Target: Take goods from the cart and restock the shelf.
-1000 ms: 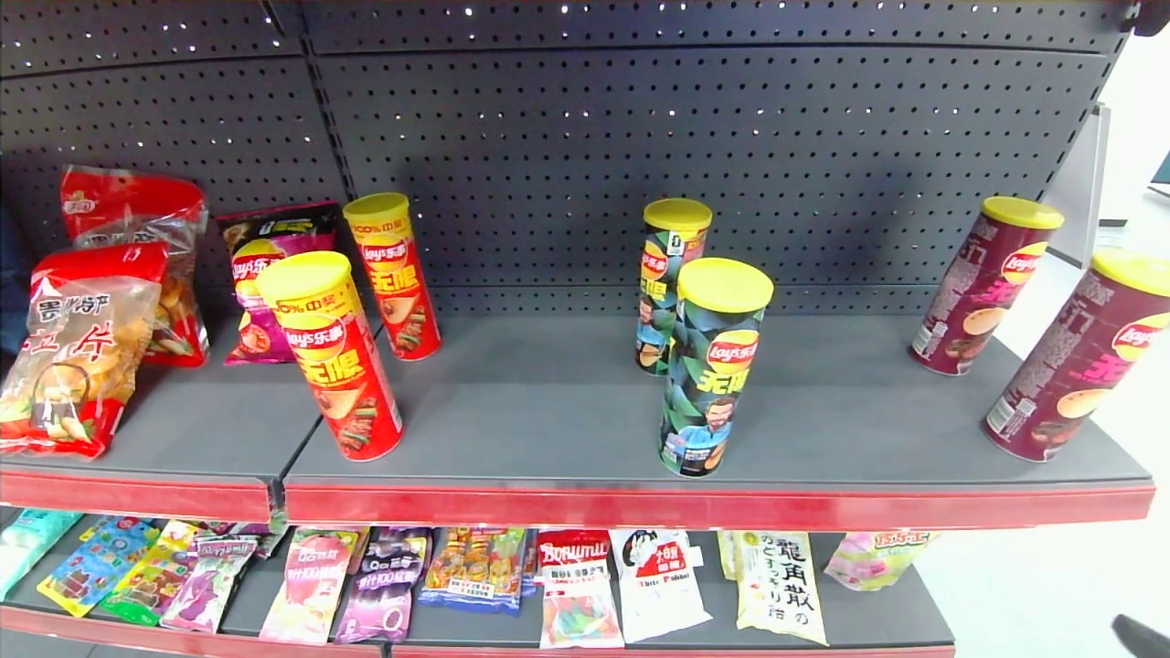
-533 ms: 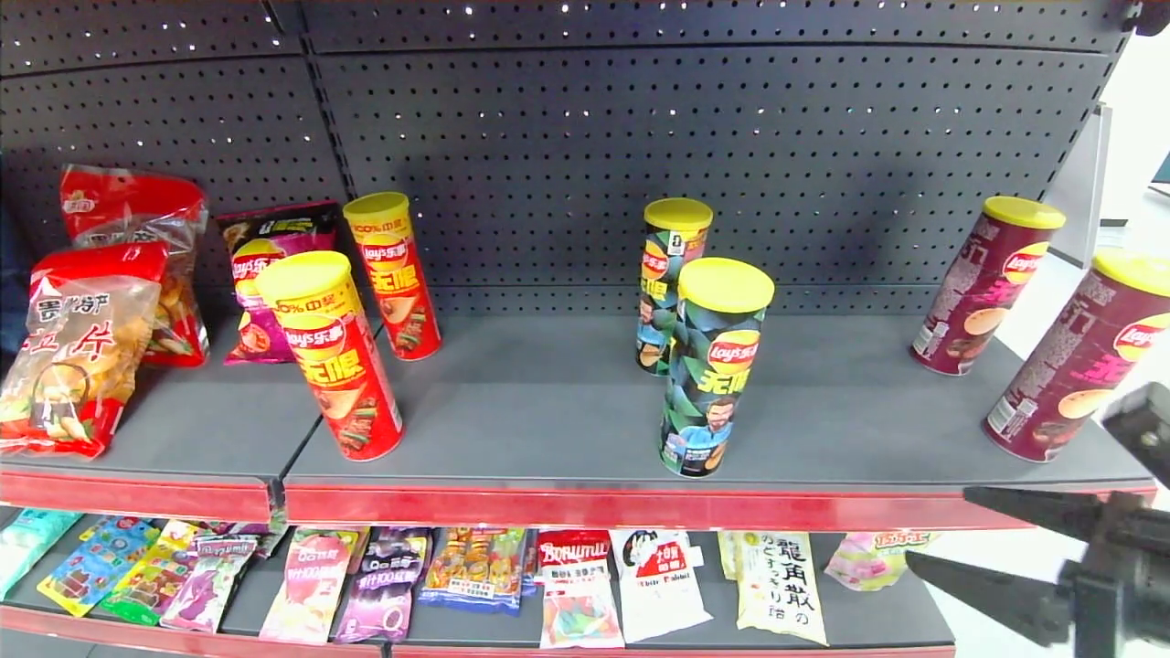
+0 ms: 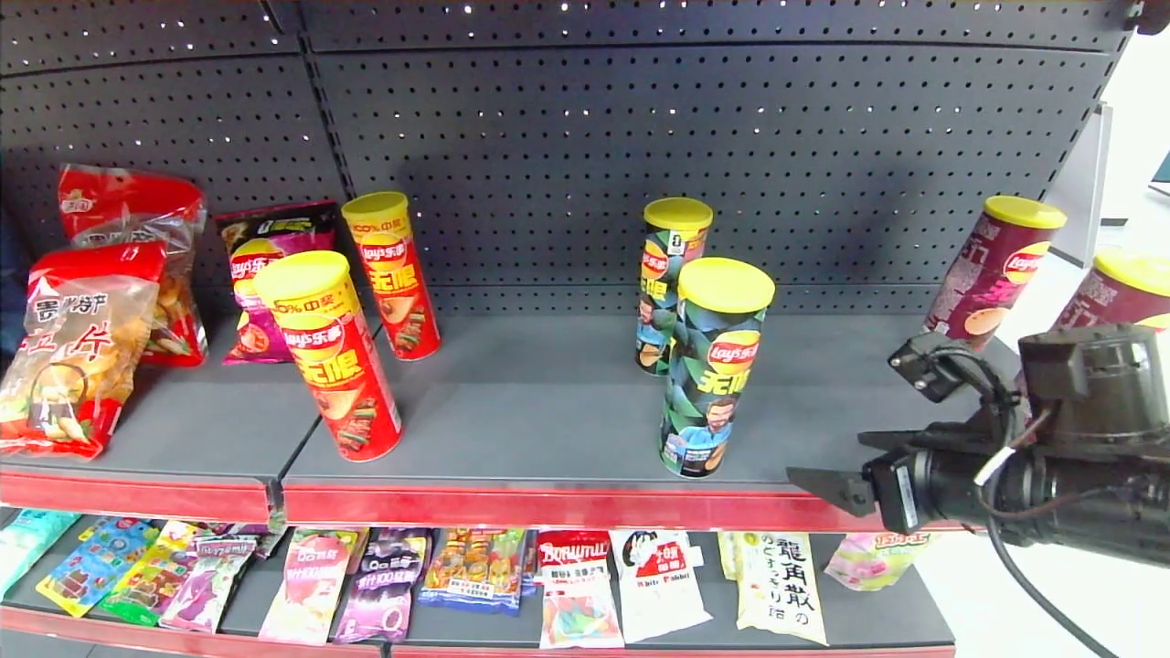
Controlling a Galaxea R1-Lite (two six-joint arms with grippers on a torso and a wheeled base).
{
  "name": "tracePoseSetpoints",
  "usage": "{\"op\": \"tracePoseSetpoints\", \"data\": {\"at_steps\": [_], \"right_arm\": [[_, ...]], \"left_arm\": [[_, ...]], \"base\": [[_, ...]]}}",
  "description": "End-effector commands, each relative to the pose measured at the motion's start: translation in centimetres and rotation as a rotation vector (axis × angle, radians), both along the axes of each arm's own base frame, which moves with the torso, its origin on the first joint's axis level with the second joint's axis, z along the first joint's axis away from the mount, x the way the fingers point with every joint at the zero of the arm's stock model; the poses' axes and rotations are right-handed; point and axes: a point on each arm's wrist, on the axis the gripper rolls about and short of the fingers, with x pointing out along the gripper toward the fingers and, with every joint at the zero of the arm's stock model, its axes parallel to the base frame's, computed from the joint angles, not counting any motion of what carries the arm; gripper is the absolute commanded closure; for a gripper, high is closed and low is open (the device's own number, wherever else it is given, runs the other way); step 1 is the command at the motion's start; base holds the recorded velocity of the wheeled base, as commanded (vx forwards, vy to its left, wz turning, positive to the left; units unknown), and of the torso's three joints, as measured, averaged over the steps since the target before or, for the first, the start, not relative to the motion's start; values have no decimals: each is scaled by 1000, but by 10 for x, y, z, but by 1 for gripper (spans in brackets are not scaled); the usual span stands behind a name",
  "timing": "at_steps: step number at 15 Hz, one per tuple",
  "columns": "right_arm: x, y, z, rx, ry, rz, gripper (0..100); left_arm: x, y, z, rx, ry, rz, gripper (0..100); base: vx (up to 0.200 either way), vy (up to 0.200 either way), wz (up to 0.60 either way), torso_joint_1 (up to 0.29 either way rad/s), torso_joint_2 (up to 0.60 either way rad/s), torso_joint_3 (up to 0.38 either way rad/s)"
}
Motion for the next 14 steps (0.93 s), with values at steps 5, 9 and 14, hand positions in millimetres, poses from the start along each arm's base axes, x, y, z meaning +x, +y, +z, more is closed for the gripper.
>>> {"op": "tracePoseSetpoints", "data": {"at_steps": [5,9,14], "right_arm": [[36,23,-12,-45,29,-23,0],[50,26,-14,-59,24,-51,0],[61,32,-15,-59,20,-47,0]], "left_arm": [[0,0,0,0,0,1,0],[0,0,0,0,0,1,0],[0,0,0,0,0,1,0]], "base": [[0,0,0,0,0,0],[0,0,0,0,0,0],[0,0,0,0,0,0]]}}
